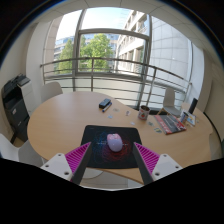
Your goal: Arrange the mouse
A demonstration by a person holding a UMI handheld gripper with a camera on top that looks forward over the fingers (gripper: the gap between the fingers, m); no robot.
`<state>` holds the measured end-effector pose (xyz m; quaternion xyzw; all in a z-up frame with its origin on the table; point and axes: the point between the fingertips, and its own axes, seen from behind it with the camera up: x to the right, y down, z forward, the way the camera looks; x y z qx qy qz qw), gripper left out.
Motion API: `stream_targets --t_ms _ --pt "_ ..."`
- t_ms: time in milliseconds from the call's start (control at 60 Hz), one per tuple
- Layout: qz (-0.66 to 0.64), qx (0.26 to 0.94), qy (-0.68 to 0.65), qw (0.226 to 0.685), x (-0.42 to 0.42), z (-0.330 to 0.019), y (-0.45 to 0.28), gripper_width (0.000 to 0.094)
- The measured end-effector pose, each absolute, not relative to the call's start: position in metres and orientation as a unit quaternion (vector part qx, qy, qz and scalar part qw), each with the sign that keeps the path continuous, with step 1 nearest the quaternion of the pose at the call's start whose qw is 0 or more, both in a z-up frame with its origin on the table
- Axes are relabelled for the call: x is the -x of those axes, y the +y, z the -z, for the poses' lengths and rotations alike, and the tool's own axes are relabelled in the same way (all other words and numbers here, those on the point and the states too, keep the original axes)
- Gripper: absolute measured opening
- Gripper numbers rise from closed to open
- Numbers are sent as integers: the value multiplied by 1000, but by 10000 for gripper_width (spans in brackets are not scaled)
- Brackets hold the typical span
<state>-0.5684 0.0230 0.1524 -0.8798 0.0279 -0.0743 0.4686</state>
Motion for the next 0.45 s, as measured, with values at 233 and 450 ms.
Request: stream_targets --t_ms 233,450 --pt "77 876 37 474 593 -171 -51 844" --pt "89 873 23 479 599 -179 -76 843"
